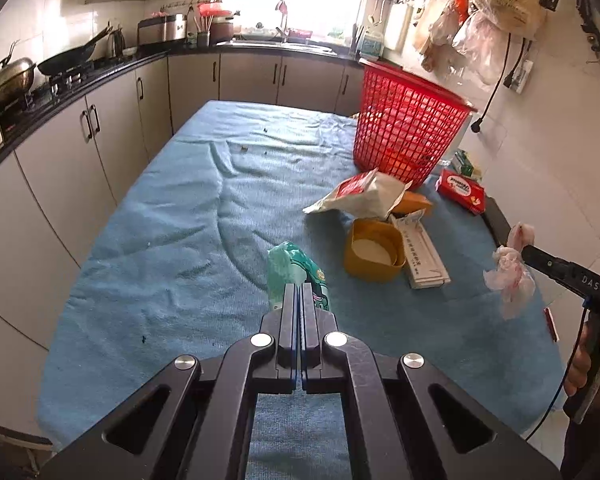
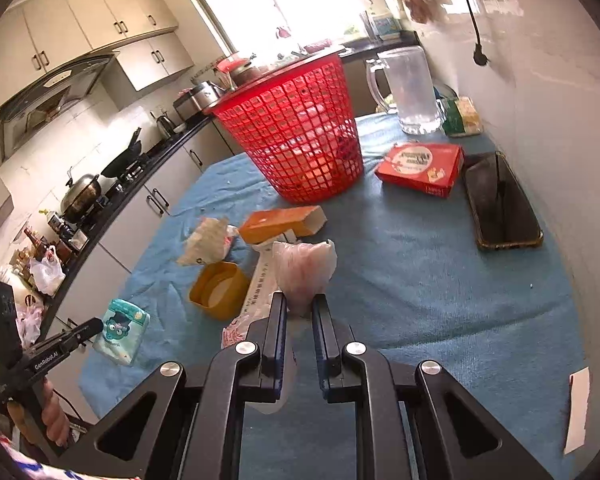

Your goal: Collect trash

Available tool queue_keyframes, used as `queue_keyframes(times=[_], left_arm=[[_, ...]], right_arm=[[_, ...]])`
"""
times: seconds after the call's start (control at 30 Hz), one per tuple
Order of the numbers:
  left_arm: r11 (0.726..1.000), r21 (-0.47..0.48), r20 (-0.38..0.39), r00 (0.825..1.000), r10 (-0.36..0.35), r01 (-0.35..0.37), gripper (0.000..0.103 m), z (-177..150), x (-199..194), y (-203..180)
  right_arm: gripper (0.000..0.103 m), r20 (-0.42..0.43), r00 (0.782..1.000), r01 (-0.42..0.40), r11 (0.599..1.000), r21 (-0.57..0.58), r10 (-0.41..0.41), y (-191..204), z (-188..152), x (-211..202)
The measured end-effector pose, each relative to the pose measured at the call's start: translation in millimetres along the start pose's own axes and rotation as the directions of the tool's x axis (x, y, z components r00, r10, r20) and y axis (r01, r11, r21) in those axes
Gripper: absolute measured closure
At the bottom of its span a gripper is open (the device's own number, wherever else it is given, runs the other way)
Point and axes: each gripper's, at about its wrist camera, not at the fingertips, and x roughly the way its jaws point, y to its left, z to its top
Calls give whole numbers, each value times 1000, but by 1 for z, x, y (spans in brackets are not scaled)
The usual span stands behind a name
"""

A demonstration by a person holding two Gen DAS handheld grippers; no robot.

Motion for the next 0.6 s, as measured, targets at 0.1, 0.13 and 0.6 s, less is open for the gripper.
queue_keyframes(times=[0.1,0.13,0.6], left_arm=[[1000,17,19,1000,-4,3,103,6,-9,-4],[1000,23,26,1000,-4,3,103,9,-11,-5],[993,102,117,991,-65,53,103,69,-45,-34]], right_arm=[[89,7,1000,-7,1000,-13,7,7,3,-4],[89,9,1000,-8,1000,-18,8,9,3,-5],[89,47,999,-23,997,-67,26,31,25,-17]])
